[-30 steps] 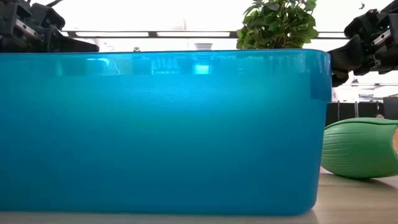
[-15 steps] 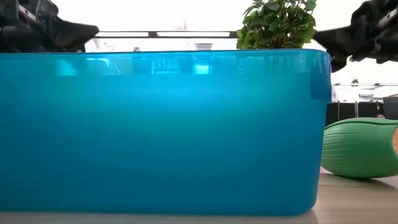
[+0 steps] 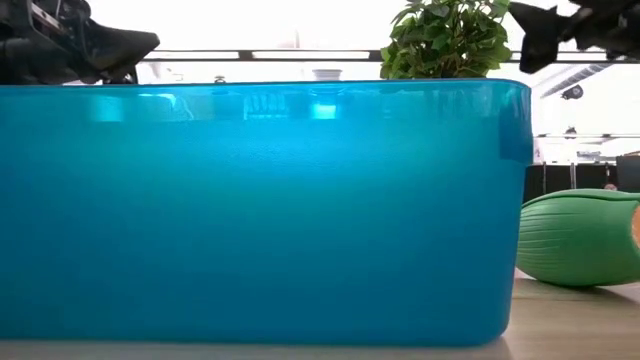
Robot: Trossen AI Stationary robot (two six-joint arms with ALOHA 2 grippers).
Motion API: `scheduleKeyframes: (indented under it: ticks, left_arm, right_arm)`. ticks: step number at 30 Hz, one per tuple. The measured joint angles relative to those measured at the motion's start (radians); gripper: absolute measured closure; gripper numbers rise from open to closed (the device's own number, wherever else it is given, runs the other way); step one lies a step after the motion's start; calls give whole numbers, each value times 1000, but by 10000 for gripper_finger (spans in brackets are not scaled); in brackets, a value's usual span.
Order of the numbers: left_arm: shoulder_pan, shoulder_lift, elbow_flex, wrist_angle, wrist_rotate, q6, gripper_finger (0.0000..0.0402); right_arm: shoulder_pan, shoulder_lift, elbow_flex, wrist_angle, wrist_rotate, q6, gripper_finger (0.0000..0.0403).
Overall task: Pick and placing Produce into tupperware
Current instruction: Put the red tomato into the blue bin
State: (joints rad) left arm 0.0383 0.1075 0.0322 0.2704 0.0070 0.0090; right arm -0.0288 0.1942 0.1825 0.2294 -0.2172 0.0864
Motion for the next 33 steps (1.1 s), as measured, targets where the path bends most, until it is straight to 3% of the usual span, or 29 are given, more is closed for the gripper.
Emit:
scheduleKeyframes:
  ticks: [5, 10, 17, 25, 33]
  left_arm:
    - [0, 25, 0, 0, -8, -1, 402]
    - [0, 49, 0, 0, -8, -1, 402]
    - [0, 69, 0, 0, -8, -1, 402]
    - [0, 69, 0, 2, -12, -1, 402]
    - [0, 68, 0, 2, -12, -1, 402]
  right_arm:
    - [25, 158, 122, -103, 4, 19, 151]
    - [27, 311, 273, -351, 8, -15, 153]
    - [58, 561, 457, -522, 16, -32, 156]
    - [94, 796, 671, -902, 235, 45, 159]
    - [128, 971, 755, -1047, 272, 153, 161]
